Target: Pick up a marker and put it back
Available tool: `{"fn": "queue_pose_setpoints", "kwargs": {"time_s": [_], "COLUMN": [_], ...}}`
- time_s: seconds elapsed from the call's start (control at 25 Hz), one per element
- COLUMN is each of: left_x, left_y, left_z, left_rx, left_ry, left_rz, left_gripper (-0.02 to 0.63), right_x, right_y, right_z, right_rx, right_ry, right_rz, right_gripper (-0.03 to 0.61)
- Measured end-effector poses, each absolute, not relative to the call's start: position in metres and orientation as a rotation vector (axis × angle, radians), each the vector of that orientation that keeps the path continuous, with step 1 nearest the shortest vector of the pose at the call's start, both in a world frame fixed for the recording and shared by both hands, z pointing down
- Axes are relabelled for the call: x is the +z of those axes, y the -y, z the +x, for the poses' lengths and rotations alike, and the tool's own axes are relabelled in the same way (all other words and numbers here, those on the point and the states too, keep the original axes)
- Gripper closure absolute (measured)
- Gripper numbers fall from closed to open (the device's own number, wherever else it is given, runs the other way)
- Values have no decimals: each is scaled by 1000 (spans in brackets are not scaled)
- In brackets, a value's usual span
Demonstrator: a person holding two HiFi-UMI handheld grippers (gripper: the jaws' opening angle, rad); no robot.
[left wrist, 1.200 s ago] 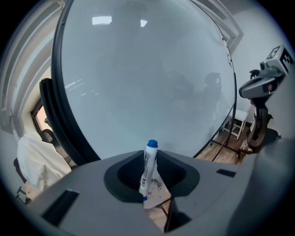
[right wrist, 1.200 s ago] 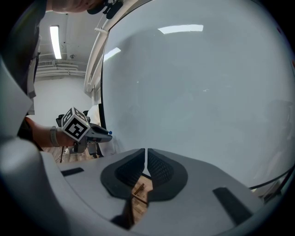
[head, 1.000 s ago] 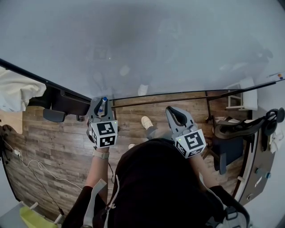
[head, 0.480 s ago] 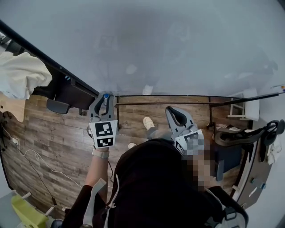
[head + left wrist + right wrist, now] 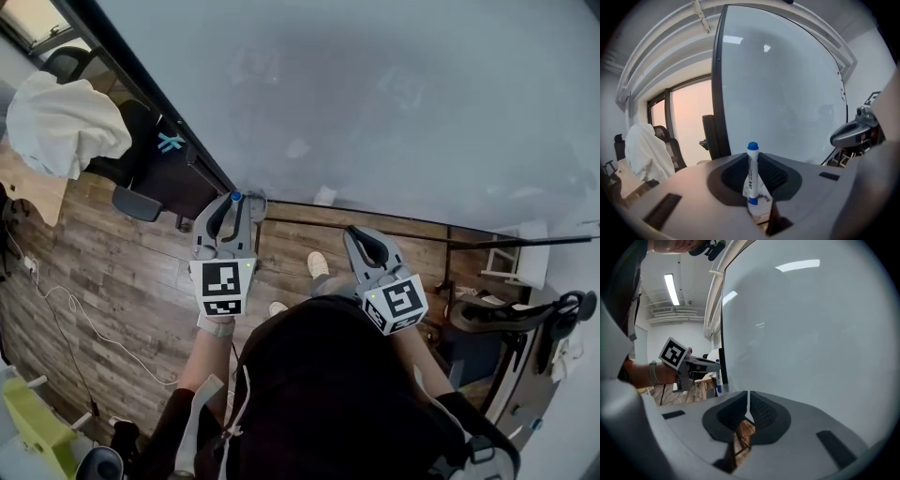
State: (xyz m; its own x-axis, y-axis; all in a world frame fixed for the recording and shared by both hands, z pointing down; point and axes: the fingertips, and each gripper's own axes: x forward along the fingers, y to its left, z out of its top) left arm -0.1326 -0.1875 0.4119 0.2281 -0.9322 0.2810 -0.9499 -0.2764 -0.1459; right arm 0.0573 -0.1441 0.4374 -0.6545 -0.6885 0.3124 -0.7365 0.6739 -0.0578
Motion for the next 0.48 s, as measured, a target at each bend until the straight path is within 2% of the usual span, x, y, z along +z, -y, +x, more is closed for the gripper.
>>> {"fn": "queue_pose_setpoints", "kwargs": {"time_s": [0.2, 0.48], "left_x": [387, 380], "left_y": [181, 169], "left_z": [-145, -178], "left_rx": [381, 391], "left_ry": [1893, 1997], "left_rz": [2402, 2313], "left_gripper": [543, 545], "right_x": [432, 422], "right_y": [151, 160], "right_z": [29, -8], "right_rx": [241, 212], "right_ry": [2670, 2725], "right_rz": [1044, 902], "right_gripper": [551, 551]}}
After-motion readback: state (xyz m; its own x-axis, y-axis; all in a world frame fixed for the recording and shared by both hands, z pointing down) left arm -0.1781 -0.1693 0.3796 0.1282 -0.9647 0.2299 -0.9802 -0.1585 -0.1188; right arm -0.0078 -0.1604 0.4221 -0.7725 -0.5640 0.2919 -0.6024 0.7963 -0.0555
